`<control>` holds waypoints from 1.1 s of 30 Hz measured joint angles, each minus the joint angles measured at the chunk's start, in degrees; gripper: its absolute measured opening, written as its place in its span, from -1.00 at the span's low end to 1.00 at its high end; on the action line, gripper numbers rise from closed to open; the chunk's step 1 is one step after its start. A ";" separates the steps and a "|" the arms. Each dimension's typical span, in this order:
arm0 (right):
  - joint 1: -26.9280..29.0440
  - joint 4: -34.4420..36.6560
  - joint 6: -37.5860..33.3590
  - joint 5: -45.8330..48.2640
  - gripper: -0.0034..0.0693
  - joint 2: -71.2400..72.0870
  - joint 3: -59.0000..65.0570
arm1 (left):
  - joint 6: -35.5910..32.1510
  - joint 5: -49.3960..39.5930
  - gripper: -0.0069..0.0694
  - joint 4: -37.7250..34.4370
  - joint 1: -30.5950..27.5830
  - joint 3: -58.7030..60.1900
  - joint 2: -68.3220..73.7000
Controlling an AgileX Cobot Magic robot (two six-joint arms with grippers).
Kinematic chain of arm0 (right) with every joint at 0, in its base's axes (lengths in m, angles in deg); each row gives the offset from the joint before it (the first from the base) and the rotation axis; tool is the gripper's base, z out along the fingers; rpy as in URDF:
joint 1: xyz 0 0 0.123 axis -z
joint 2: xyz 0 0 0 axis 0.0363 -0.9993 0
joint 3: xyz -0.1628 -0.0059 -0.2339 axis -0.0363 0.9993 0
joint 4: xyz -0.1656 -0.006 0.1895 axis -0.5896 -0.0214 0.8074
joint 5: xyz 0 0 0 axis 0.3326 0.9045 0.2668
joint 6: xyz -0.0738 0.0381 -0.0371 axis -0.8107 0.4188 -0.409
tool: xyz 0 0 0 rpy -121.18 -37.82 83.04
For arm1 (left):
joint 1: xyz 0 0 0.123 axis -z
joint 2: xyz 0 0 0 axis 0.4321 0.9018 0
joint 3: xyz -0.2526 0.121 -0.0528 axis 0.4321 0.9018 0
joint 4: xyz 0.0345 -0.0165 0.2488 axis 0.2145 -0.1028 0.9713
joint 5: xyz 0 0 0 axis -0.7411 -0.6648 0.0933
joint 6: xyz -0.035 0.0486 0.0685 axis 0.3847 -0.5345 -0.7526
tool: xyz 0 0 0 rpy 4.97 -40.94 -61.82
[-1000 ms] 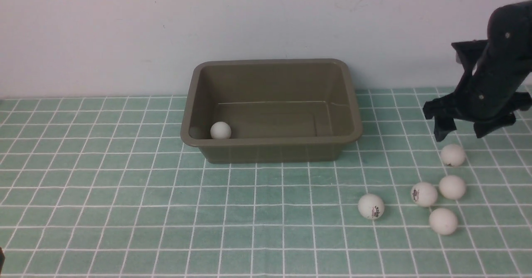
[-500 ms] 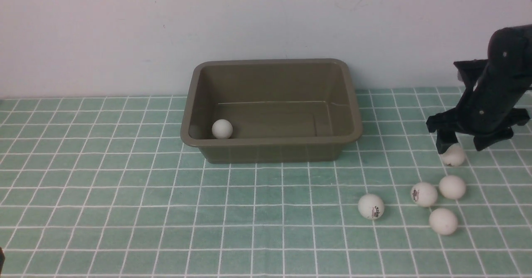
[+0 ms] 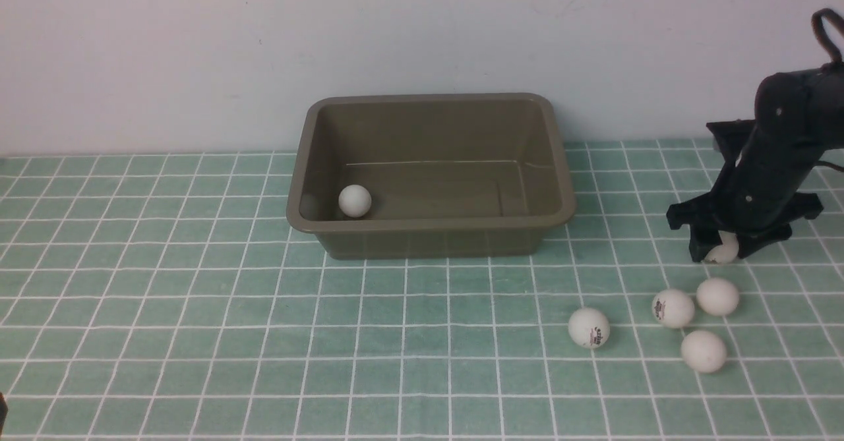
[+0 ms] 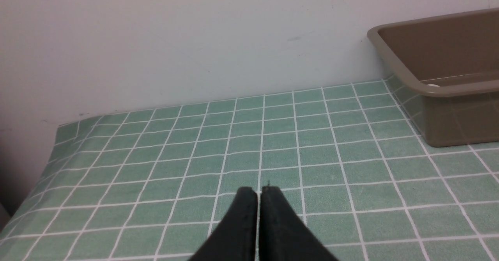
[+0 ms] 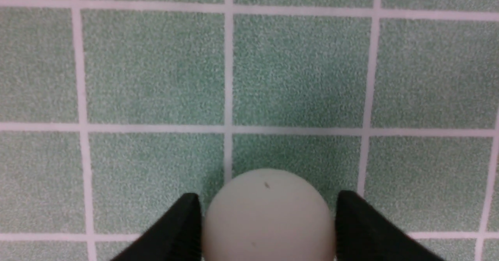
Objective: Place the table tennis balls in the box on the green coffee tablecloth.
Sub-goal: 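Reach for and grasp a ping pong ball on the table, then release the ping pong ball into the bin and lift the gripper away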
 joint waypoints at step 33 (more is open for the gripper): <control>-21.39 19.50 -21.18 7.49 0.09 -8.14 -29.61 | 0.00 0.00 -0.84 0.00 0.00 0.00 0.00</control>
